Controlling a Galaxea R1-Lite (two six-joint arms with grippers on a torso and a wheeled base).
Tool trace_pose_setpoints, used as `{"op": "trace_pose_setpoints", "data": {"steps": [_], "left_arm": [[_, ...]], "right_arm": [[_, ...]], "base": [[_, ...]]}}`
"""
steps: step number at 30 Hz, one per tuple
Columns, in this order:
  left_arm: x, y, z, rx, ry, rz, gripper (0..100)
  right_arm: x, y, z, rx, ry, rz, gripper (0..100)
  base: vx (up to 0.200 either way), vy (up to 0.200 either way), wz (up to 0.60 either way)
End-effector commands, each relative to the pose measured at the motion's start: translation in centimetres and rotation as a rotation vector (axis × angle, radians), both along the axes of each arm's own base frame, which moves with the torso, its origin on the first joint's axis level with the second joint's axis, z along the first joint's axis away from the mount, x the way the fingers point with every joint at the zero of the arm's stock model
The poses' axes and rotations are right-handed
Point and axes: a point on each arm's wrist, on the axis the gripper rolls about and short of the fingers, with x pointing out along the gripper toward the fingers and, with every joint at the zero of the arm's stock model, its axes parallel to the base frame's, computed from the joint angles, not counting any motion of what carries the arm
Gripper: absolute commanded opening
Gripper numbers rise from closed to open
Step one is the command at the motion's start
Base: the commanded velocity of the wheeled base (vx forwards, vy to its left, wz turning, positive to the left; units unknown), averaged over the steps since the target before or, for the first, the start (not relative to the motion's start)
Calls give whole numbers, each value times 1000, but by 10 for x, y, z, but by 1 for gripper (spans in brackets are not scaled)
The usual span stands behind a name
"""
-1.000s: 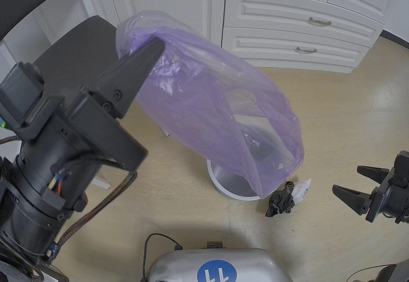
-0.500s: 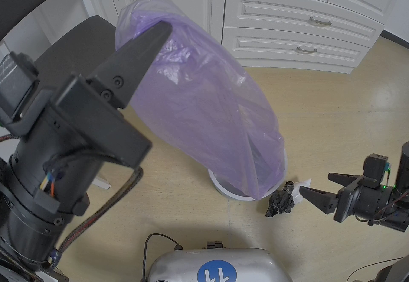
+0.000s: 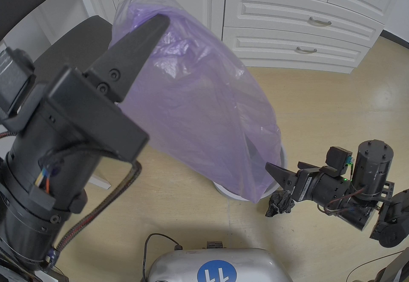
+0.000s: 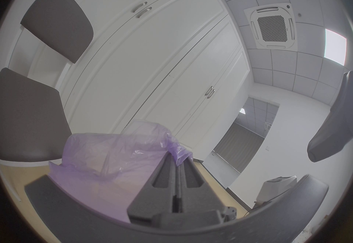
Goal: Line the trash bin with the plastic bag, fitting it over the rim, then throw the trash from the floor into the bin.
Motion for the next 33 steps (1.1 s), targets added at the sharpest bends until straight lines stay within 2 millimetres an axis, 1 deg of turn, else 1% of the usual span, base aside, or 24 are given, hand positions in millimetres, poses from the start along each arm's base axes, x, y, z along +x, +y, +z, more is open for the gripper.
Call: {"op": "trace_pose_setpoints", "data": {"steps": [1,6,7,9,10,12,13,19,24,25,26,27,33], "left_arm": [[0,0,2,-7,-2,0,0],[-1,1,5,-29,-15,4,0],[-1,3,7,-38,-21,15,0],[-2,4,9,-44,-30,24,0],[-3,6,11,-46,-39,27,0],[-3,6,11,-46,-39,27,0],[-3,6,11,-48,-40,27,0],[-9,4,11,-49,-42,-2,0],[-15,3,13,-76,-70,-18,0],[-15,3,14,-78,-71,-19,0],[-16,3,14,-87,-77,-18,0],[-16,2,13,-84,-78,-20,0],[-16,1,12,-81,-77,-23,0]], "right_arm": [[15,12,-33,-42,80,-21,100],[22,18,-41,-7,118,-34,100],[27,22,-42,30,119,-43,100],[29,24,-42,63,112,-44,100],[32,25,-42,125,96,-47,100],[33,26,-42,140,91,-46,100],[36,28,-45,202,76,-48,100],[36,31,-54,268,60,-4,100],[37,31,-56,399,57,20,100],[36,31,-57,398,61,21,100],[34,29,-64,385,94,42,100],[33,29,-66,380,107,53,100],[35,28,-61,403,97,50,100]], "base": [[0,0,0],[0,0,0],[0,0,0],[0,0,0],[0,0,0],[0,0,0],[0,0,0],[0,0,0],[0,0,0],[0,0,0],[0,0,0],[0,0,0],[0,0,0]]}}
